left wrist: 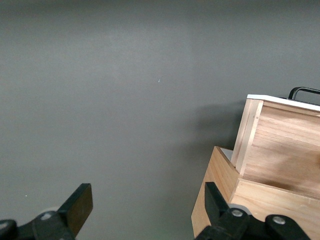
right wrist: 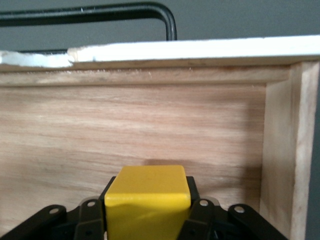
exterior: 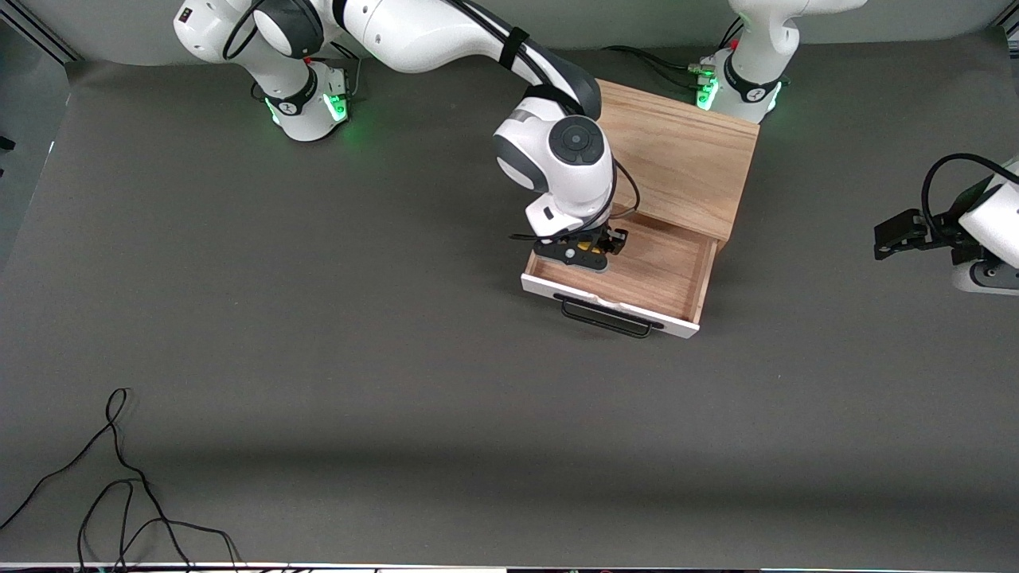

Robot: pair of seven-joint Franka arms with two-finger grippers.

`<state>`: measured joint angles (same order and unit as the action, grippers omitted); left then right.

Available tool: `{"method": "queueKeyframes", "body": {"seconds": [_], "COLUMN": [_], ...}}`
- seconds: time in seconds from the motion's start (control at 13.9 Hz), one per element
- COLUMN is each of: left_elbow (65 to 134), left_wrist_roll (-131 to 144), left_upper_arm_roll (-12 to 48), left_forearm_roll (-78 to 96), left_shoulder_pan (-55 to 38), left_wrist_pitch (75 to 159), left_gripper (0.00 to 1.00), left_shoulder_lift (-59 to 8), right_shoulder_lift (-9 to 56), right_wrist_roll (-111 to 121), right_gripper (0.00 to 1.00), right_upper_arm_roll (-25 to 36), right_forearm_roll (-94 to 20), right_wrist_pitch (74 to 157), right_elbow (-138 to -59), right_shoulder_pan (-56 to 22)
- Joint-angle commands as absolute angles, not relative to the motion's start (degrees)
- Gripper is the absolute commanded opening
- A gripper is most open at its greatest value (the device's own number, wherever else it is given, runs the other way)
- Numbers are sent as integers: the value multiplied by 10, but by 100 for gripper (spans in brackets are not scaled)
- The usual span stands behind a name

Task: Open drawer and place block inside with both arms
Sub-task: 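Carry the yellow cube with the right gripper over the open drawer, then lower the cube into the drawer and open the right gripper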

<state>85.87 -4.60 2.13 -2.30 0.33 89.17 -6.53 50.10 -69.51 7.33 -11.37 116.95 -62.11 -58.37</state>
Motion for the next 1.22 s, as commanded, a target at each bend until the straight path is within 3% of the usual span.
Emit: {"method": "queueKeyframes", "body": {"seconds": [0.0,0.5,0.86,1.15], "left_elbow": [881,889,900,900], "left_wrist_roll": [-40,-40,-39,-37], "left_upper_arm_roll": [25,26,29,29], "left_forearm_roll": [-19,-18,-16,-13], "left_shoulder_pan": [8,7,6,6], "left_wrist_pitch": [894,889,897,897], "left_gripper": [100,100,100,100], "left_shoulder_lift": [-44,-32,-31,-25], "right_shoulder_lift": [503,476,380,253], "right_wrist_roll": [-712,-710,-702,-584], "right_gripper": [100,100,100,100], "right_upper_arm_roll": [80,83,122,158], "right_forearm_roll": [-97,-92,-91,-96], "right_wrist_pitch": [1182,1177,1062,1055], "right_elbow": [-619,-615,-631,-736], "right_shoulder_pan": [-594,-594,-567,-515]}}
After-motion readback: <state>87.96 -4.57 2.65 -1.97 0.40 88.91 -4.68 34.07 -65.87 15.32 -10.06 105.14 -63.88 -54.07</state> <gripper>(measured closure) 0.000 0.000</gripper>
